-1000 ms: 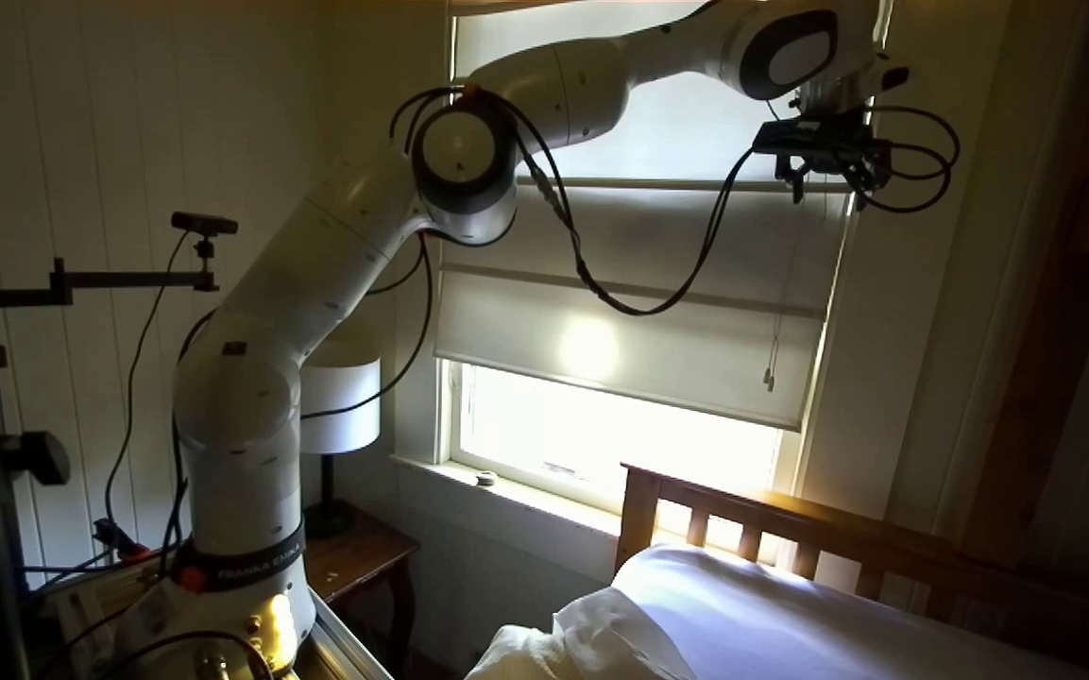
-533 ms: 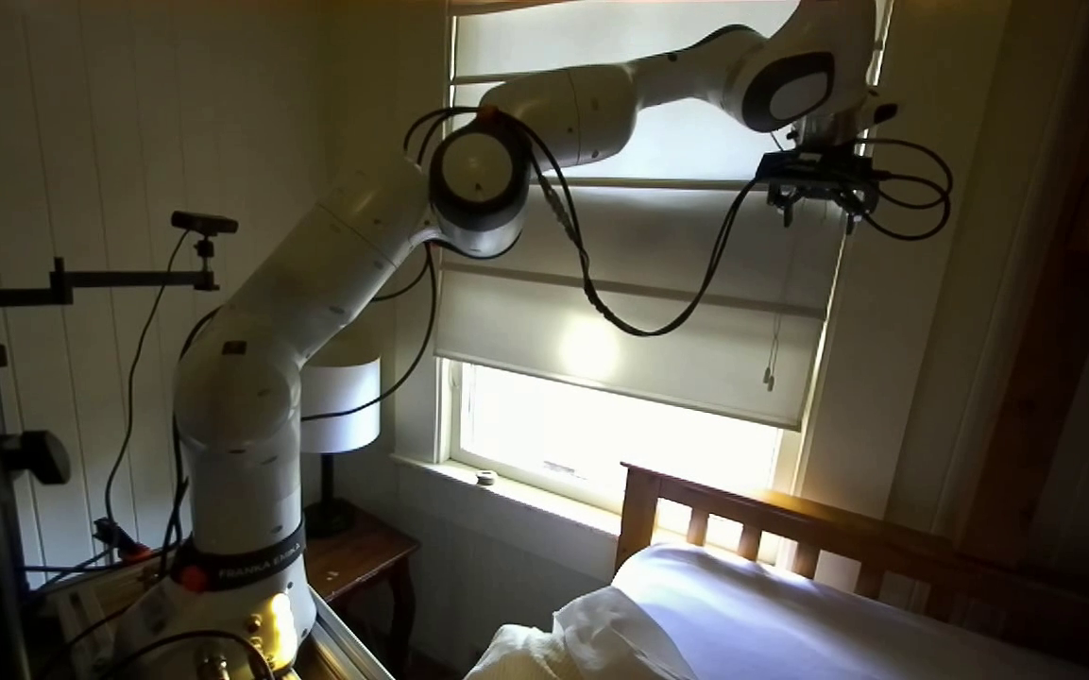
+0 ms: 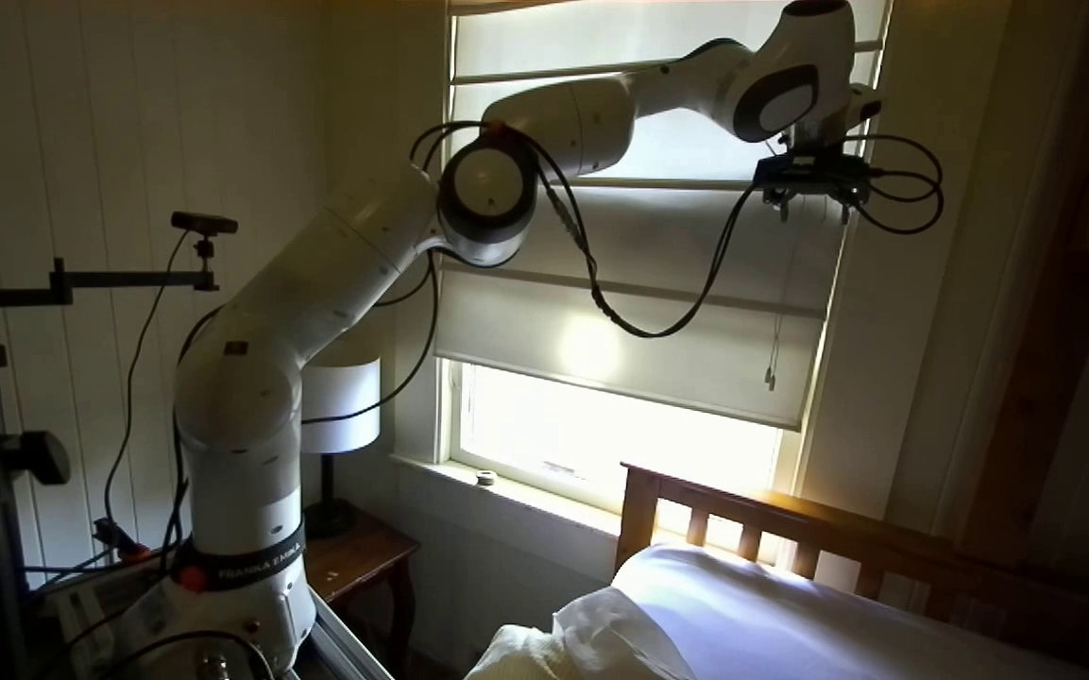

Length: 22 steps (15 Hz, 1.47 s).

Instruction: Close the curtain

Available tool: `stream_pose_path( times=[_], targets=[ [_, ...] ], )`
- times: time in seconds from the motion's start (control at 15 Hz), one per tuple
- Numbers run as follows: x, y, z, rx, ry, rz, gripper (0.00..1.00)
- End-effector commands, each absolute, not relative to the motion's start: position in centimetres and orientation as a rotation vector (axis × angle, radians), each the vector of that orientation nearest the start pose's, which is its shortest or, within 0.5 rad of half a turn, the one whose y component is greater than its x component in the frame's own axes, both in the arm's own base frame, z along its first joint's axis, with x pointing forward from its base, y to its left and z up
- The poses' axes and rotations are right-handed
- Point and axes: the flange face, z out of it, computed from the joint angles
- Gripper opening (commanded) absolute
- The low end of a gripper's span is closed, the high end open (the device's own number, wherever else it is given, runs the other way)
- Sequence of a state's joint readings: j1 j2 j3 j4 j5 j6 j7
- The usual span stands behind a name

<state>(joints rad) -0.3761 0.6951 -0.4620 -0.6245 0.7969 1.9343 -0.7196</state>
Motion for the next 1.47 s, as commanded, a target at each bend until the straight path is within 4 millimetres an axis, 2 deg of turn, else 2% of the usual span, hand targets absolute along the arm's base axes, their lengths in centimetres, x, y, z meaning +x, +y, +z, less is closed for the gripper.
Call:
stream_pose_path(
  times=[0.0,0.2,0.8,1.27,1.33,1.4],
  targets=[
    [64.1,-37.5,69.1,-2.9,-0.068,-1.252,1.0],
    [64.3,-37.3,69.1,-2.881,-0.064,-1.265,1.0],
    [67.5,-35.0,67.8,-2.822,-0.037,-1.374,1.0],
    [68.9,-34.4,66.6,-2.779,0.001,-1.411,1.0],
    [69.0,-34.5,66.4,-2.774,0.004,-1.407,0.97],
    [69.0,-34.6,66.2,-2.769,0.009,-1.395,0.74]
  ],
)
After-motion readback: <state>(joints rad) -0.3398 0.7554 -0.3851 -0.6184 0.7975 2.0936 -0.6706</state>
